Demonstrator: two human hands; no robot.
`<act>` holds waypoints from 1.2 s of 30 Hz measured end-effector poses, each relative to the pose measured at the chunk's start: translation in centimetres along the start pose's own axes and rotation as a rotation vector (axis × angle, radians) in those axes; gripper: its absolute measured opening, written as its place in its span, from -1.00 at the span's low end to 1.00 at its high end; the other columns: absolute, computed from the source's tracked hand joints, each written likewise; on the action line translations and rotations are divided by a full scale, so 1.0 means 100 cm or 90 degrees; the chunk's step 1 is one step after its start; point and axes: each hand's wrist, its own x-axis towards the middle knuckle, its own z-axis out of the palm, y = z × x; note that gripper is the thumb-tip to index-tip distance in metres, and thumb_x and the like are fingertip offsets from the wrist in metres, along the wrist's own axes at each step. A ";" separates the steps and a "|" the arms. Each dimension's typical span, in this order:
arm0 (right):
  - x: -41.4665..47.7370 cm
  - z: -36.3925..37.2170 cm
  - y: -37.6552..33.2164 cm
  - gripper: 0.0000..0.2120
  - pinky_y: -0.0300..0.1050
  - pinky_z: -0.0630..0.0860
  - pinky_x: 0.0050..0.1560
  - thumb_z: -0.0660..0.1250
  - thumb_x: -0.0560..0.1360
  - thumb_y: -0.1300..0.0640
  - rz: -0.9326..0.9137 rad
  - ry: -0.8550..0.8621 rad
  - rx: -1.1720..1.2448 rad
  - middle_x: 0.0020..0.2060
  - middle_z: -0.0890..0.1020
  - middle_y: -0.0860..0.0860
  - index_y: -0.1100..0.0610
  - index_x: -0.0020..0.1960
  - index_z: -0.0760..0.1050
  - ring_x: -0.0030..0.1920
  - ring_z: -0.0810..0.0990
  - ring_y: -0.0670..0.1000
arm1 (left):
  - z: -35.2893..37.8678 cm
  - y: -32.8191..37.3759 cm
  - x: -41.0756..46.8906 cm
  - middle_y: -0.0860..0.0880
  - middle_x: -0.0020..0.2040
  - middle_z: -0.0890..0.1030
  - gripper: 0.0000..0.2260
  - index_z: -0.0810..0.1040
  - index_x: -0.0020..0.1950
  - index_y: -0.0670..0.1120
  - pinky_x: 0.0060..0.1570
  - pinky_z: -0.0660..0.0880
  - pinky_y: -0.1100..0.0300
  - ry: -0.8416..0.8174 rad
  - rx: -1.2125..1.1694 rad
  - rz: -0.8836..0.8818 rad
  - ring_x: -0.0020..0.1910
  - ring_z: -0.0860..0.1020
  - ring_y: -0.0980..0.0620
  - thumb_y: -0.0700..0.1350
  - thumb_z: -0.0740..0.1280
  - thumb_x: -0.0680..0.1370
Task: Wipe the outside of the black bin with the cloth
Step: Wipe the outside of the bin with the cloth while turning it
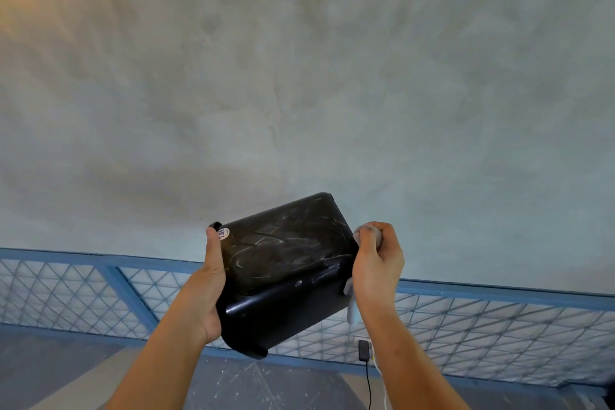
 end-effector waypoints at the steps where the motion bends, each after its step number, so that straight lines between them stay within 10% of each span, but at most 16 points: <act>1: 0.002 -0.001 0.000 -0.83 -0.45 0.43 -0.33 0.22 0.57 0.30 -0.004 -0.003 -0.003 -0.26 0.60 0.00 0.17 -0.13 0.53 -0.35 0.50 -0.23 | 0.002 0.000 -0.002 -0.31 -0.11 0.74 -0.06 0.64 0.15 -0.16 0.13 0.57 -0.32 0.002 0.001 -0.003 0.02 0.68 -0.36 0.64 0.18 0.25; 14: 0.015 -0.024 -0.023 -0.85 -0.32 0.41 -0.45 0.19 0.56 0.31 -0.098 0.012 -0.110 -0.31 0.59 0.06 0.19 -0.13 0.50 -0.45 0.50 -0.19 | 0.001 0.001 -0.013 -0.11 -0.05 0.73 -0.61 0.68 -0.01 0.04 0.10 0.59 -0.21 0.068 -0.040 0.168 -0.03 0.68 -0.22 0.30 0.23 0.63; 18: -0.004 -0.025 -0.059 -0.96 -0.32 0.36 -0.61 0.15 0.63 0.26 -0.098 -0.180 -0.105 -0.24 0.56 0.04 0.20 0.04 0.38 -0.54 0.42 -0.14 | -0.004 -0.001 -0.014 -0.06 -0.06 0.72 -0.61 0.67 -0.04 0.07 0.14 0.58 -0.19 0.086 -0.014 0.236 -0.04 0.67 -0.17 0.28 0.19 0.66; 24: -0.067 0.004 -0.053 -0.71 -0.29 0.49 -0.24 0.36 0.52 0.17 -0.209 -0.561 -0.299 0.03 0.41 -0.11 -0.09 0.09 0.30 -0.14 0.48 -0.17 | -0.005 -0.007 -0.014 -0.02 -0.12 0.77 -0.58 0.72 0.04 0.04 0.13 0.61 -0.14 0.060 -0.009 0.307 -0.05 0.74 -0.13 0.26 0.17 0.67; 36: -0.091 0.040 -0.022 -0.74 -0.37 0.50 0.09 0.44 0.51 0.19 -0.471 -0.539 -0.309 0.15 0.35 -0.04 0.08 0.19 0.57 0.01 0.49 -0.16 | -0.006 -0.008 -0.016 -0.10 -0.07 0.77 -0.60 0.70 0.12 -0.09 -0.19 0.65 0.14 0.025 -0.128 0.340 -0.09 0.74 -0.05 0.15 0.19 0.71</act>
